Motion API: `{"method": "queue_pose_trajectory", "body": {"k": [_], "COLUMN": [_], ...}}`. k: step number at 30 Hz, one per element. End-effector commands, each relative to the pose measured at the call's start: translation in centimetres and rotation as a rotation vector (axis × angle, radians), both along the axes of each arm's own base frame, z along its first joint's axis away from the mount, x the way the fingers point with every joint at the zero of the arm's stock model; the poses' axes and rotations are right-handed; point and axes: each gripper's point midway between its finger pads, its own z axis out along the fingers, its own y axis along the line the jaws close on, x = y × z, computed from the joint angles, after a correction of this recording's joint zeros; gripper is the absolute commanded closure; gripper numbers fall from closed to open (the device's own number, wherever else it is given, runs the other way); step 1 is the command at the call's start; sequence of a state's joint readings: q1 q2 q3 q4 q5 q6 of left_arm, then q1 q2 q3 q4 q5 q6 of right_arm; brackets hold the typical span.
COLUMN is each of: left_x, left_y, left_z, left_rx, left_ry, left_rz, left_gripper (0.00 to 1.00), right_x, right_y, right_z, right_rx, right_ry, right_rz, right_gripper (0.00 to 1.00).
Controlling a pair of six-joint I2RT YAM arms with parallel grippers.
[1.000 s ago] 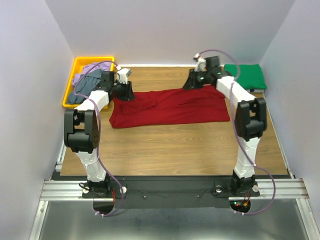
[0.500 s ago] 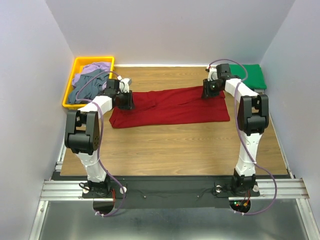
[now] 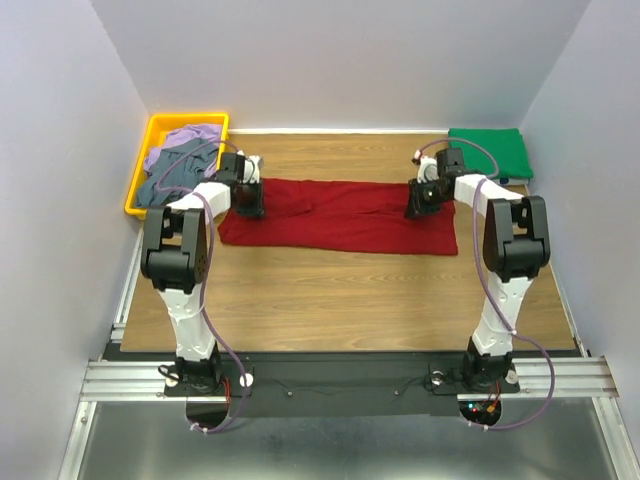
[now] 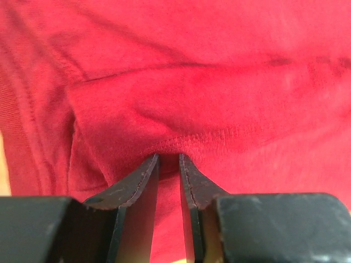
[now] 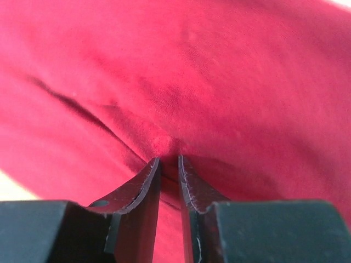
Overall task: Fold and stack the t-shirts
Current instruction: Fold the tshirt
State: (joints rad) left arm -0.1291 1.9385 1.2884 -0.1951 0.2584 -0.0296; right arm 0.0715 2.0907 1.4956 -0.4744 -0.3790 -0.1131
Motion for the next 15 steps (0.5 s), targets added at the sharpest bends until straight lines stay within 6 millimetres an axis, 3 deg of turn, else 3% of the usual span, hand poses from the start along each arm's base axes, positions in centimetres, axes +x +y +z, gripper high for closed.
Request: {"method": "queue_pose_trajectory", "body": {"k": [1, 2, 3, 5, 6, 7, 8, 9, 10, 12, 13, 15], "left_x": [4.1, 5.1, 6.3, 9.7, 10.8, 13.0, 13.8, 14.5, 15.2, 15.5, 15.7, 14.3], "left_y": [0.6, 0.6, 0.4, -0.2, -0.5, -1.1, -1.6, -2.2, -3.2, -4.0, -4.2, -4.2], "left_z": [-0.4, -0.4, -0.4, -0.2, -0.1, 0.9, 1.9, 2.9, 5.6, 8.5, 12.8, 13.3], "left_rx": [0.092, 0.108, 0.114, 0.144, 0.152, 0.154, 0.139, 0.118, 0.068, 0.037, 0.021, -0.01], "left_ry": [-0.032, -0.038, -0.048, -0.079, -0.09, -0.13, -0.154, -0.181, -0.242, -0.308, -0.404, -0.409], "left_rz": [-0.017, -0.023, -0.038, -0.077, -0.088, -0.119, -0.131, -0.145, -0.163, -0.164, -0.159, -0.136], "left_gripper": [0.67, 0.67, 0.67, 0.67, 0.67, 0.67, 0.67, 0.67, 0.67, 0.67, 0.66, 0.66], "right_x": [-9.5, -10.8, -13.4, -16.3, -17.4, -18.9, -19.1, -19.0, -17.7, -15.8, -14.1, -12.2], "right_y": [0.3, 0.7, 1.1, 3.6, 4.7, 6.4, 6.9, 7.2, 7.2, 6.8, 6.2, 5.3], "right_z": [-3.3, -3.3, -3.1, -1.4, -0.3, 2.4, 3.6, 4.8, 7.0, 8.7, 9.6, 9.4], "right_rx": [0.015, 0.035, 0.058, 0.175, 0.228, 0.329, 0.357, 0.374, 0.364, 0.317, 0.257, 0.181], "right_ry": [0.255, 0.278, 0.315, 0.341, 0.344, 0.326, 0.308, 0.282, 0.199, 0.118, 0.047, 0.014], "right_rz": [0.043, 0.048, 0.058, 0.135, 0.173, 0.249, 0.272, 0.284, 0.293, 0.285, 0.289, 0.27], "right_gripper": [0.75, 0.75, 0.76, 0.76, 0.75, 0.74, 0.72, 0.71, 0.69, 0.68, 0.68, 0.68]}}
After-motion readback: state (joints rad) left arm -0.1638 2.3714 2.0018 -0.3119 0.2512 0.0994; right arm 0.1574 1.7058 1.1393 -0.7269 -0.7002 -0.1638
